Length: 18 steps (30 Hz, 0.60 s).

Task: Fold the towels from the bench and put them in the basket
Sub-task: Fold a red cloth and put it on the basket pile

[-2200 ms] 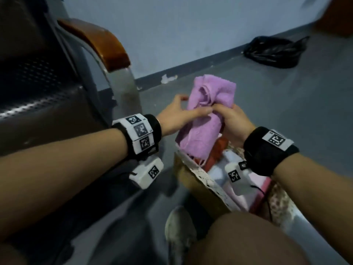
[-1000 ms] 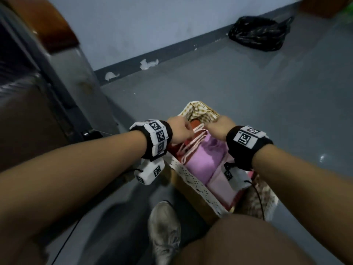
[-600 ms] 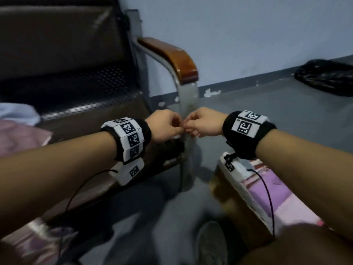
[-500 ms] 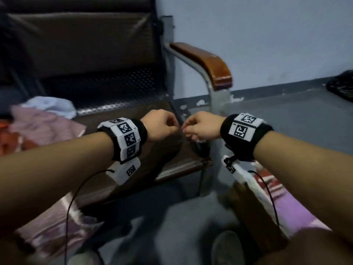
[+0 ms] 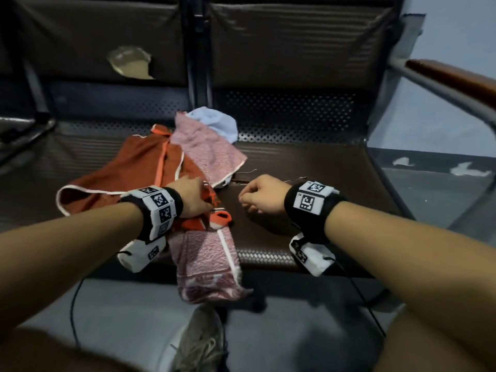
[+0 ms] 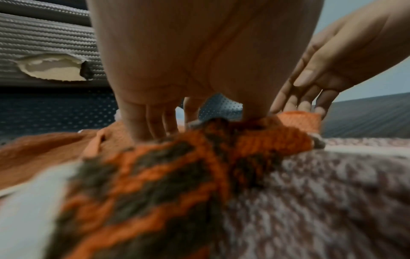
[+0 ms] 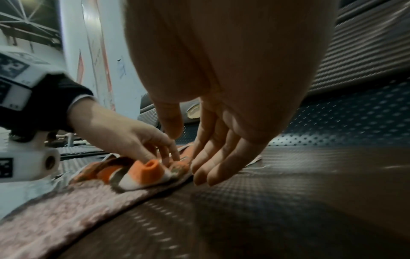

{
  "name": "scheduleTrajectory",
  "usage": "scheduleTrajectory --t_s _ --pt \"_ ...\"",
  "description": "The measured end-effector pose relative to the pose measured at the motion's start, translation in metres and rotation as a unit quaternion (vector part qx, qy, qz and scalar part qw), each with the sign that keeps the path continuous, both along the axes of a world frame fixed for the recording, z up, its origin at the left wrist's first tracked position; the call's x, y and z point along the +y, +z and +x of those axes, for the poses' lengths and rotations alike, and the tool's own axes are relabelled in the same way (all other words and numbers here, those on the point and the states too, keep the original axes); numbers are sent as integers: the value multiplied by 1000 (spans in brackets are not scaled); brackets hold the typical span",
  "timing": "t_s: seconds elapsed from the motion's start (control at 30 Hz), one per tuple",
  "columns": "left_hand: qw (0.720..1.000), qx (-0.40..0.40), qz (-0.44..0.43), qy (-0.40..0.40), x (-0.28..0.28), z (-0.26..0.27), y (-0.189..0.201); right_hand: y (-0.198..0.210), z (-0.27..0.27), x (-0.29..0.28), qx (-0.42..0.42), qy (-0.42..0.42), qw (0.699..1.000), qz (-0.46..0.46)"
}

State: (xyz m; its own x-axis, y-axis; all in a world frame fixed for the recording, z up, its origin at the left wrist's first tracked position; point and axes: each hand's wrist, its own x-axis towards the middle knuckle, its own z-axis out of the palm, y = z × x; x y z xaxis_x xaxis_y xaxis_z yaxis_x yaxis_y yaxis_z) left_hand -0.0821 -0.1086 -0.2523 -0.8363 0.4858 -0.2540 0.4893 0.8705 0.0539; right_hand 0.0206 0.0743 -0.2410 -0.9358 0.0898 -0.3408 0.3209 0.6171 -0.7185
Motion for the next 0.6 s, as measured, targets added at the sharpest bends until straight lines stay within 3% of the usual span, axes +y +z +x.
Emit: scheduleTrajectory --t_s 0.17,0.3,0.4,0.5,0.53,0.6 --pt "1000 -25 5 -8 -7 -7 -7 -13 -10 -44 -24 59 997 32" --pt "988 -37 151 1 7 -6 1 -13 -14 -56 26 49 992 111" --pt "945 -44 322 30 25 -2 15 -1 -16 -41 94 -26 981 168" --pt "891 -93 443 38 42 -2 32 17 -11 -4 157 -140 969 131" --pt "890 -113 442 20 45 -4 36 23 -8 10 182 -179 960 116" --pt "922 -115 370 -18 50 -7 36 37 2 41 240 -264 928 102"
